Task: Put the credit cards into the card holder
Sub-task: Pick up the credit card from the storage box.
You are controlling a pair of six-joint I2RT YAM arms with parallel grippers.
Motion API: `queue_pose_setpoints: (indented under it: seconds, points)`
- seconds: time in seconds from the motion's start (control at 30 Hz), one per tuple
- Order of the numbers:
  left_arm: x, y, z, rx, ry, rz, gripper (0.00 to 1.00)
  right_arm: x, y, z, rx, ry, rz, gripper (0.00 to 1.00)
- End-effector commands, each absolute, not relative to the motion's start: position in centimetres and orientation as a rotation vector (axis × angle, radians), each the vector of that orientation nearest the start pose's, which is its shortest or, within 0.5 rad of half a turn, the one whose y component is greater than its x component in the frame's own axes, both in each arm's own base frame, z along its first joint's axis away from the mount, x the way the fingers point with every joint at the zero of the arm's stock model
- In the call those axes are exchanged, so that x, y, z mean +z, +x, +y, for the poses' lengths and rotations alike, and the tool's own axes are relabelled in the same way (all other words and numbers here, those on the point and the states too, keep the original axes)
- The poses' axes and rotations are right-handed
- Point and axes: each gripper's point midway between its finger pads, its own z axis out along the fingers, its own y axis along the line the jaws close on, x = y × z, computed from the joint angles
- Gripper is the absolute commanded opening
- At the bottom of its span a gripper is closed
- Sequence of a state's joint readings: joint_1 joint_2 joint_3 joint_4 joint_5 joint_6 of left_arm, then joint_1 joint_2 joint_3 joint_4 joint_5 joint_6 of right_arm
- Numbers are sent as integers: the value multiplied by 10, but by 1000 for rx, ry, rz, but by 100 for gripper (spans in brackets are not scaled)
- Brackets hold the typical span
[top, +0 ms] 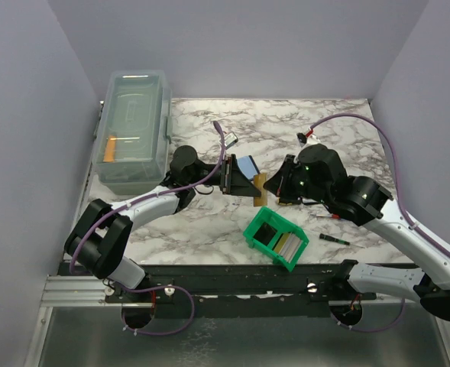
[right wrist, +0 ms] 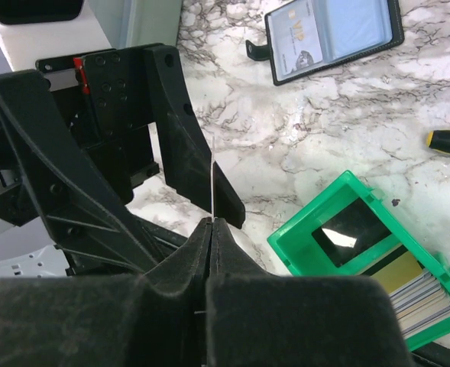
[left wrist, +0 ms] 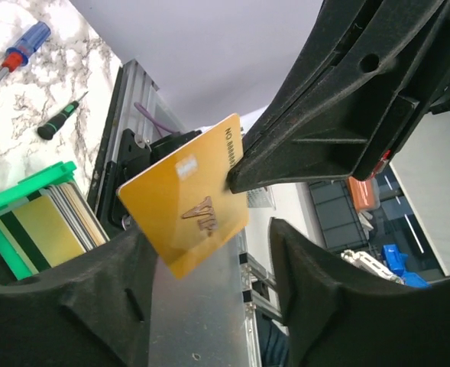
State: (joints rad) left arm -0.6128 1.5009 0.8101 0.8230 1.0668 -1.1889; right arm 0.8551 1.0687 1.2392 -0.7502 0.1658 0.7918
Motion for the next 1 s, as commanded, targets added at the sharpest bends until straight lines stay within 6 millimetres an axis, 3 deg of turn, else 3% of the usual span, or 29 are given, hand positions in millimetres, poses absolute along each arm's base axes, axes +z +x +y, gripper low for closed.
queue_pose_setpoints:
  seconds: [0.0,0.33,0.47,0.6,0.7,0.8,0.9,0.97]
  points:
    - [285,180,-341,-2120,633,1794,54,299,213,246,809,20,2192,0]
    - [300,190,-341,-2111,545,1733,3,295,209,246,858,39,2170,0]
    - [298,202,-338,-2086,481,1733,0,290,213,239,808,51,2165,1]
    - [286,223,-330,-2058,379,1779,0,281,223,216,647,114,2162,26]
    - [272,238,-326,-2032,302,1847,0,277,234,209,553,104,2174,49]
    - [256,255,-325,-1959,250,1913,0,271,252,204,487,97,2194,60]
    - [222,279,-322,-1749,172,2098,0,268,276,198,520,94,2207,72]
    - [195,296,-315,-1516,140,2247,0,259,296,190,549,86,2226,75]
